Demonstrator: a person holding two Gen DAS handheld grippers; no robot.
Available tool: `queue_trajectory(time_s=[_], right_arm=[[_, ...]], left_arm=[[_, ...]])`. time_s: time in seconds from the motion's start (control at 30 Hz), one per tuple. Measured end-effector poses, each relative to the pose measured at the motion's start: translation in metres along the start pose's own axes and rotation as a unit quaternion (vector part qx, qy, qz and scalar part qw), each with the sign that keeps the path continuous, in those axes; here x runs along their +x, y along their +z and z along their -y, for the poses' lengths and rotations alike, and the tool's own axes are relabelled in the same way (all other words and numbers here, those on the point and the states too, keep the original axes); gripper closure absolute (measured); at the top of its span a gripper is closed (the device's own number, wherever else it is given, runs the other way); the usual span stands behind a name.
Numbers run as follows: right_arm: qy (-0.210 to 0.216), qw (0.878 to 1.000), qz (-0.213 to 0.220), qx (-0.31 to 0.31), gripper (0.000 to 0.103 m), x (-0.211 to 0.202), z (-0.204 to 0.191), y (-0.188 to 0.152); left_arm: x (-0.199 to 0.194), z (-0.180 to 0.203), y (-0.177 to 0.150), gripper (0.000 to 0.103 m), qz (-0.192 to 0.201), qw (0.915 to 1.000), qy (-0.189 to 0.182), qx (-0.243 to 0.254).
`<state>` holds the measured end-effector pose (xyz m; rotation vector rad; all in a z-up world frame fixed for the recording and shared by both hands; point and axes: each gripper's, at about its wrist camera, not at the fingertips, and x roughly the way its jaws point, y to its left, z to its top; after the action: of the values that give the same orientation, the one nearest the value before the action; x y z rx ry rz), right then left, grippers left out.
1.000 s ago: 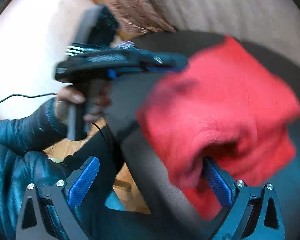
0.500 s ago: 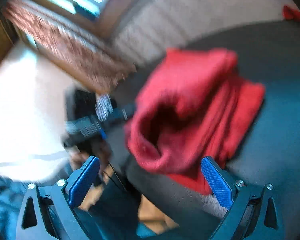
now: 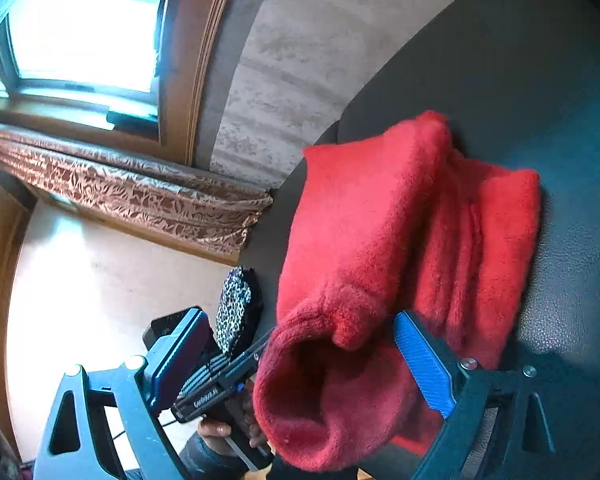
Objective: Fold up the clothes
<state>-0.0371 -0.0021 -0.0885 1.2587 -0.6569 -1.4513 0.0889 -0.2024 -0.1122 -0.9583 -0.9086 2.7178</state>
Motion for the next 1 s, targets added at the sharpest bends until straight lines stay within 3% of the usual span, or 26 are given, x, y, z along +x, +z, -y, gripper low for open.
queue_trajectory(time_s=[0.17, 0.2, 0.23, 0.27, 0.33, 0.43, 0.5, 0.6, 0.67, 0.8, 0.9, 1.0], right_arm=[[-0.019, 1.0, -0.006, -0.016, 0.008, 0.013, 0.0, 0.001], [-0.05, 0.998, -0.006, -0.023, 0.018, 0.02, 0.001, 0.001], [-0.082, 0.996, -0.007, -0.031, 0.051, 0.026, 0.002, 0.001], [-0.101, 0.994, -0.006, -0.029, 0.068, 0.029, 0.005, 0.0], [-0.123, 0.991, 0.004, -0.044, 0.079, 0.025, 0.0, -0.001], [-0.142, 0.984, 0.027, -0.105, 0.08, 0.011, -0.027, -0.005], [-0.205, 0.963, 0.04, -0.168, 0.08, 0.007, -0.039, -0.012], [-0.304, 0.929, 0.021, -0.208, 0.079, 0.02, -0.016, -0.022], [-0.261, 0.941, 0.04, -0.209, 0.08, 0.018, 0.01, -0.028], [-0.213, 0.959, 0.05, -0.182, 0.08, 0.009, 0.025, -0.023], [-0.185, 0.97, 0.048, -0.149, 0.072, -0.002, 0.03, -0.017], [-0.202, 0.965, 0.067, -0.156, 0.059, -0.023, 0.017, -0.012]], left_arm=[[0.008, 0.005, -0.005, 0.077, -0.014, 0.9994, -0.006, 0.03], [0.008, 0.006, -0.005, 0.077, -0.016, 0.9992, -0.006, 0.036], [0.008, 0.007, -0.006, 0.077, -0.017, 0.999, -0.005, 0.041], [0.007, 0.008, -0.007, 0.077, -0.017, 0.9988, -0.005, 0.045], [0.001, 0.01, -0.007, 0.077, -0.012, 0.9986, -0.007, 0.051], [-0.007, 0.015, -0.007, 0.077, 0.004, 0.9978, -0.006, 0.066], [-0.002, 0.017, -0.008, 0.076, -0.006, 0.9968, -0.006, 0.079], [0.028, 0.016, -0.019, 0.076, -0.07, 0.9934, 0.003, 0.09], [0.034, 0.016, -0.024, 0.076, -0.077, 0.9924, 0.009, 0.095], [0.027, 0.021, -0.022, 0.077, -0.078, 0.9927, 0.018, 0.091], [0.018, 0.038, -0.02, 0.077, -0.057, 0.9917, 0.019, 0.114], [0.018, 0.054, -0.021, 0.076, -0.051, 0.9884, 0.022, 0.141]])
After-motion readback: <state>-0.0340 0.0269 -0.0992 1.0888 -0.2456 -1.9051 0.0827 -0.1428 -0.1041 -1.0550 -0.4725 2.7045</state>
